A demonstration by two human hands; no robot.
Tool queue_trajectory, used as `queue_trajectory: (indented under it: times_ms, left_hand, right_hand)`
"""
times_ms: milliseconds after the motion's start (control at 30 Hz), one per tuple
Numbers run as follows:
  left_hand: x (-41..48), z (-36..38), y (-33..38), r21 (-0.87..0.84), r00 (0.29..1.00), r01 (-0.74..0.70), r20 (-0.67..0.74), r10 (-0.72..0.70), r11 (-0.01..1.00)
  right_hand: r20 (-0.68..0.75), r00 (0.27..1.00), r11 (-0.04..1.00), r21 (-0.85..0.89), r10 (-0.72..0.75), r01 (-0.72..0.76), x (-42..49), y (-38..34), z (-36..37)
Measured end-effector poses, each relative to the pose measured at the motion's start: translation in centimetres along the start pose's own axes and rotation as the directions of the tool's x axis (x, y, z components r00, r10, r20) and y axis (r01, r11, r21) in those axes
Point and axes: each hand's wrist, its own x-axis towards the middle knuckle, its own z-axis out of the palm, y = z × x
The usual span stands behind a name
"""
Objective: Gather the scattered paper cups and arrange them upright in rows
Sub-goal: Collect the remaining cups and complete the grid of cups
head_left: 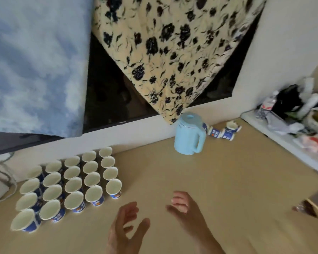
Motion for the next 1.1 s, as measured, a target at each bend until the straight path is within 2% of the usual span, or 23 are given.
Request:
queue_trajectory:
  times_ms: [133, 333, 600, 800, 1100]
  left_hand:
    - [-2.4, 5.4, 3.7, 0.003, 0.998, -0.061, 0.033, 0.061, 0.998]
    - [-5.8, 14.5, 6.6, -0.047, 0.997, -0.073, -0.020, 0.072, 0.996]
    - [-7.4, 24.1, 9.3, -0.029, 0.997, -0.062, 0.032, 0.063, 0.998]
    - [-4.6, 30.2, 11.3, 0.007, 0.994, -0.048, 0.103, 0.047, 0.999]
    - [4.8, 41.2, 13.7, -0.096, 0.983, 0.037, 0.185, -0.019, 0.995]
  right_hand:
    - [-0.035, 0.999, 0.999, 0.040, -0.009, 0.011, -2.1, -1.2, -6.2]
    - [-0.061, 0.998, 0.995, 0.100, 0.005, 0.001, -3.5, 0.7, -16.6]
    - [-0.064, 0.992, 0.978, 0.183, 0.109, -0.096, -3.1, 3.0, -27.6]
    - [-0.034, 0.989, 0.960, 0.248, 0.144, -0.131, 0.3, 4.0, -31.1]
    - [-0.097, 0.974, 0.972, 0.137, 0.206, -0.192, 9.8, 5.2, -38.6]
